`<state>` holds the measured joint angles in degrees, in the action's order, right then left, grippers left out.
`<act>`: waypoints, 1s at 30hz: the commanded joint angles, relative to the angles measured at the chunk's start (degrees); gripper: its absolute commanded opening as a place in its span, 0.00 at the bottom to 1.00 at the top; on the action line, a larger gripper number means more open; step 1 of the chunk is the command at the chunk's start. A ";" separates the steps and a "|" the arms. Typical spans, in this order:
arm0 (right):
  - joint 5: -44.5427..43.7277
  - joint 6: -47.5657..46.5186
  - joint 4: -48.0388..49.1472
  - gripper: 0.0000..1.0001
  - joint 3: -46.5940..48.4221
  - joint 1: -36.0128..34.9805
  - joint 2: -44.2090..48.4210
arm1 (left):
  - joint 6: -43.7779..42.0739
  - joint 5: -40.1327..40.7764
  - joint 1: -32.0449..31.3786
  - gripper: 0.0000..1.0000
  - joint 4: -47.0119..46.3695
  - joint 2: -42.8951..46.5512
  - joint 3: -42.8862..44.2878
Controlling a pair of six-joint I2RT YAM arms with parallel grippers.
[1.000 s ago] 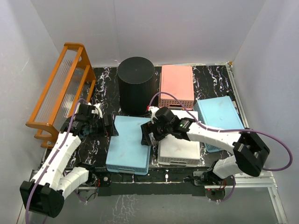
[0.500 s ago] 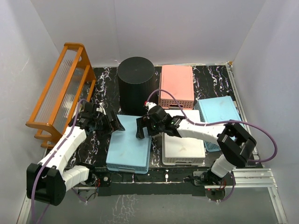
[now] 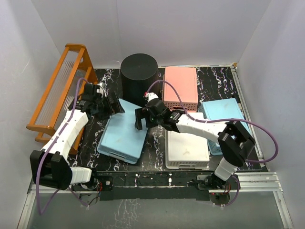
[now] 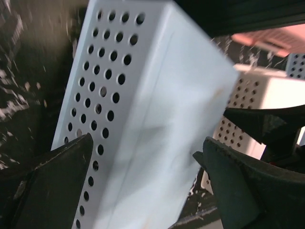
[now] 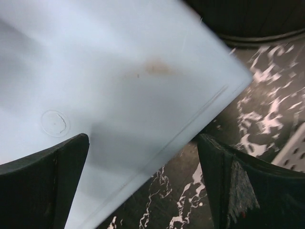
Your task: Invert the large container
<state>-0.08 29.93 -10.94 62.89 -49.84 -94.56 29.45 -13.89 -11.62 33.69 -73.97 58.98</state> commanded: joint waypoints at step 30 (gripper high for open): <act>-27.83 0.51 -21.76 0.98 9.40 32.44 21.84 | -8.94 15.89 -0.03 0.99 -3.82 9.40 13.66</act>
<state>-23.03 25.65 -31.59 69.23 -16.95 -75.85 22.13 3.55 -11.51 34.63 -68.93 74.11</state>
